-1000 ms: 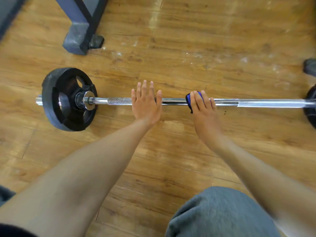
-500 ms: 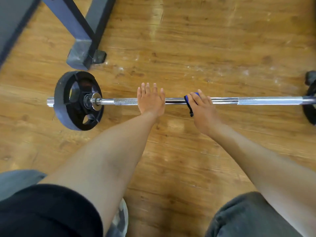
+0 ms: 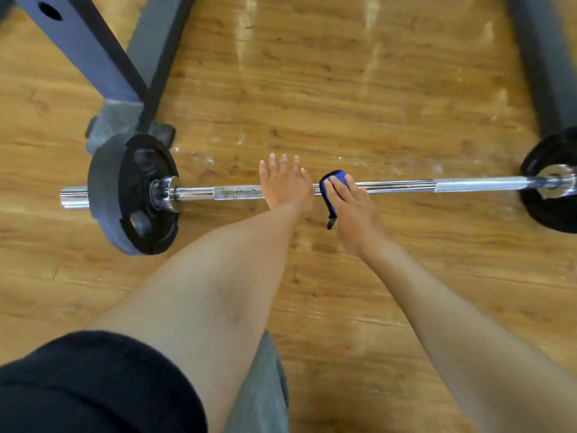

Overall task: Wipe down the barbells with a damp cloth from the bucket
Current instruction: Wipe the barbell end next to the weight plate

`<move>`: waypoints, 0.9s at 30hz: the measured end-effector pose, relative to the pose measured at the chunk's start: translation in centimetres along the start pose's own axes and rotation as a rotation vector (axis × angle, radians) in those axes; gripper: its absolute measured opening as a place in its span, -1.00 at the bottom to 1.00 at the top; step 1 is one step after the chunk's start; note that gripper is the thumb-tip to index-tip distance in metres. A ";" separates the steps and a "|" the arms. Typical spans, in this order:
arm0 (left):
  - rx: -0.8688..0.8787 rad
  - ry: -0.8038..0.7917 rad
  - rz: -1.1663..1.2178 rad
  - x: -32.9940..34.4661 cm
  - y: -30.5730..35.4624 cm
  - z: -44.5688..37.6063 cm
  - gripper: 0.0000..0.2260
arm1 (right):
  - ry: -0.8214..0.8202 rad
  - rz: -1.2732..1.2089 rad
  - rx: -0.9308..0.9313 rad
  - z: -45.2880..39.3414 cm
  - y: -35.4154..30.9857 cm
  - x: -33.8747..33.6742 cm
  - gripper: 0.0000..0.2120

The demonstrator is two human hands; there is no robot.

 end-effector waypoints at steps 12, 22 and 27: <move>0.010 -0.028 0.037 -1.2 0.1 -3.2 -0.50 | -0.137 0.196 0.053 -4.1 -1.8 -2.3 -0.25; -0.034 0.000 0.007 -2.0 0.4 -6.2 -0.50 | -0.237 0.300 -0.146 -8.0 1.4 -4.6 -0.27; -0.027 -0.015 0.019 -2.3 0.4 -7.9 -0.50 | -0.096 0.277 -0.038 -8.6 1.8 -3.4 -0.24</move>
Point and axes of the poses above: each hand's wrist, its own z-axis away from the middle knuckle, its own x-axis out of the palm, y = z × x, the point moved 1 cm from there along -z, towards the middle knuckle, and after that the axes turned 4 degrees about x, right-handed, at the moved point
